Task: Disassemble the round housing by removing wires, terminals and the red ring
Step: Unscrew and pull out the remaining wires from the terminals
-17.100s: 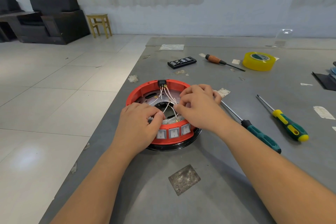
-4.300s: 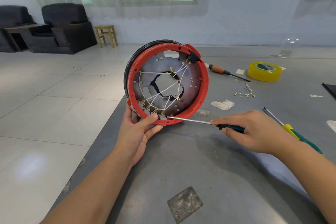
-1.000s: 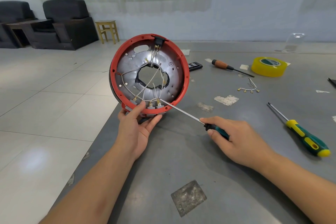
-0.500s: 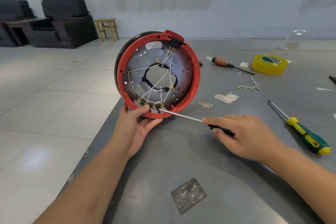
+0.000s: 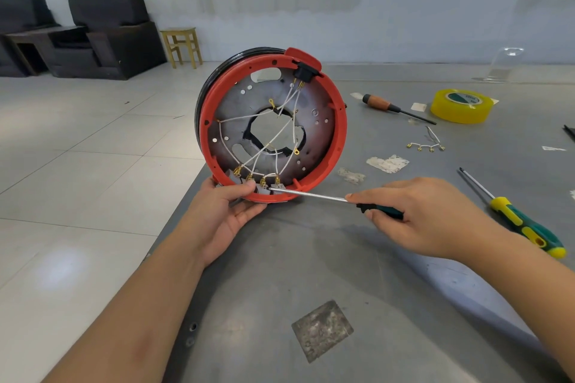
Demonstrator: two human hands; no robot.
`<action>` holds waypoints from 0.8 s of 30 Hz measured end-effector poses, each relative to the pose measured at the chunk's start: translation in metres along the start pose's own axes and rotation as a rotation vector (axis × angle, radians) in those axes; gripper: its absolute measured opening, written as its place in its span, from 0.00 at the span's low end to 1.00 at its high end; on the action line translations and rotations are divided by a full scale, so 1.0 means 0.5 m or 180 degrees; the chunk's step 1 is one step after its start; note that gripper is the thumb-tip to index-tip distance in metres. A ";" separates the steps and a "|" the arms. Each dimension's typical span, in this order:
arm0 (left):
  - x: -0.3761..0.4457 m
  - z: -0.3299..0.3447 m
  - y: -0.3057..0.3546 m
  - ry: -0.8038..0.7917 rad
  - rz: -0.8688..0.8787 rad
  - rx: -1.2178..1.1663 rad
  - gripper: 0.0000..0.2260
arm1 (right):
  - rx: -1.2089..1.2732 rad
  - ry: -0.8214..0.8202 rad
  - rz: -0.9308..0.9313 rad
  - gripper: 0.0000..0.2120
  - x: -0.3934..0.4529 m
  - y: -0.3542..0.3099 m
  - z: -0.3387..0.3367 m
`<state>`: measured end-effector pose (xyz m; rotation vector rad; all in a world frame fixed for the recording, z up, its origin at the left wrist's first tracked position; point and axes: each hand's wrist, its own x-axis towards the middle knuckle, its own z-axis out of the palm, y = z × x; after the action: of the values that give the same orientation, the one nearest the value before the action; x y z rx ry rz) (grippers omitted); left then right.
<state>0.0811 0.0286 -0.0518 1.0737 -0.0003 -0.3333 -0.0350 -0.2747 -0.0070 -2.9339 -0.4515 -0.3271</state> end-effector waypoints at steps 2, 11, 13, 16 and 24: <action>0.002 -0.002 -0.001 0.0007 0.0011 0.0040 0.21 | -0.0066 -0.0053 0.0001 0.19 0.003 -0.004 -0.009; 0.005 -0.004 -0.020 0.0050 0.0109 -0.0080 0.27 | -0.0367 -0.0213 -0.0006 0.20 0.003 -0.025 -0.028; 0.006 -0.003 -0.022 0.0072 0.0134 -0.0065 0.28 | -0.0395 -0.0219 -0.0009 0.20 0.002 -0.028 -0.029; 0.005 0.002 -0.026 0.0130 0.0209 0.0025 0.28 | -0.0451 -0.0198 -0.0012 0.20 0.000 -0.032 -0.026; 0.003 0.004 -0.029 0.0158 0.0278 0.0036 0.26 | -0.0444 -0.0084 0.0075 0.22 -0.021 -0.039 0.025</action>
<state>0.0783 0.0205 -0.0634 1.0894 -0.0049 -0.2280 -0.0486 -0.2570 -0.0194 -3.0797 -0.4132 -0.3302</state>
